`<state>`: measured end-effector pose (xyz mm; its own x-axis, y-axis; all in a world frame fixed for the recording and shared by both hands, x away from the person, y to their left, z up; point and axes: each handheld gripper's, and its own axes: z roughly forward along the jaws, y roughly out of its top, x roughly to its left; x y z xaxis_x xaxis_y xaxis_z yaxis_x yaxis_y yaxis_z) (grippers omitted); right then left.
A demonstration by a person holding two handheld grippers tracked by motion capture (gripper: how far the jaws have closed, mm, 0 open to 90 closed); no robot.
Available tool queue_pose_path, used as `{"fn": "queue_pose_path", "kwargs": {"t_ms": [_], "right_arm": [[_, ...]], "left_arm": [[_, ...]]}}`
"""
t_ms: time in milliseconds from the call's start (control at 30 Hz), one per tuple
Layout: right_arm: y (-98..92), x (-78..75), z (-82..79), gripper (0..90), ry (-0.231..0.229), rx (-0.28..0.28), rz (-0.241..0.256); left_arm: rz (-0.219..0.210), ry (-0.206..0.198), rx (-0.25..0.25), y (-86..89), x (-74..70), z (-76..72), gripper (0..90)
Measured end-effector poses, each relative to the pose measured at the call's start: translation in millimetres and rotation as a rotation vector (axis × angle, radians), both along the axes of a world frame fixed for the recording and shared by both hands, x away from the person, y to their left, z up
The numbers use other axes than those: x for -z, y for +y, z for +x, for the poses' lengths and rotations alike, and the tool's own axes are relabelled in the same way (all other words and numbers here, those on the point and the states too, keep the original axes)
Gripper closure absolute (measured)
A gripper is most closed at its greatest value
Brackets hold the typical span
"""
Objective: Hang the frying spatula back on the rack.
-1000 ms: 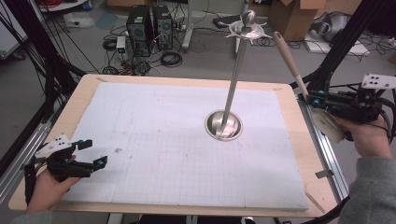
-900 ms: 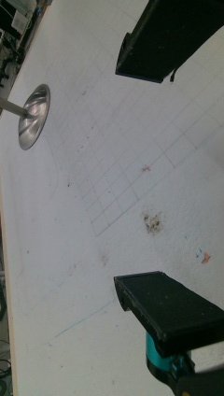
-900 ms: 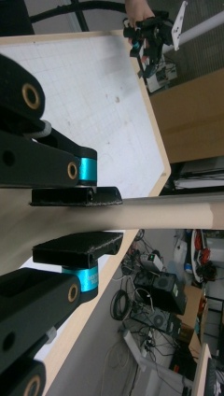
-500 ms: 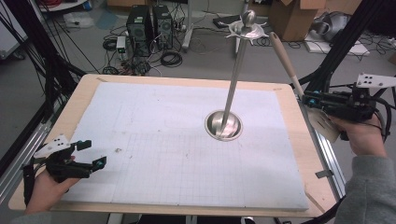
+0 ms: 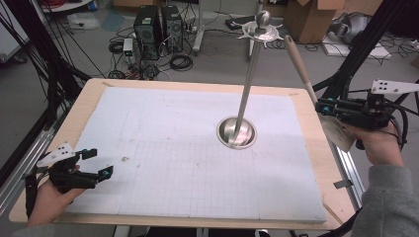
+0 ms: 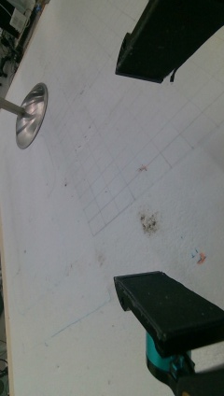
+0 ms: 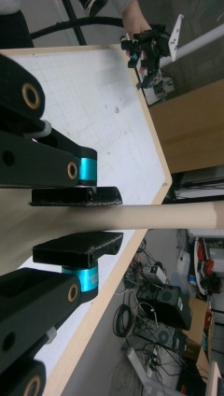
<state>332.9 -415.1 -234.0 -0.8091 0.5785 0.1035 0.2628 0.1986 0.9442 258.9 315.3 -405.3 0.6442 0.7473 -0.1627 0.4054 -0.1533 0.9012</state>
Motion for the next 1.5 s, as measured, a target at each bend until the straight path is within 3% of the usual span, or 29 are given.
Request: {"fn": "queue_pose_path", "kwargs": {"t_ms": [633, 1500], "right_arm": [[9.4, 8.7, 8.1, 76.2, 0.03, -0.022, 0.002], [29.7, 16.2, 21.3, 76.3, 0.059, -0.013, -0.053]], "left_arm": [[0.002, 0.004, 0.001, -0.4, 0.3, 0.1, 2.4], [-0.004, 0.001, 0.0, 1.0, -0.1, -0.2, 2.4]]}}
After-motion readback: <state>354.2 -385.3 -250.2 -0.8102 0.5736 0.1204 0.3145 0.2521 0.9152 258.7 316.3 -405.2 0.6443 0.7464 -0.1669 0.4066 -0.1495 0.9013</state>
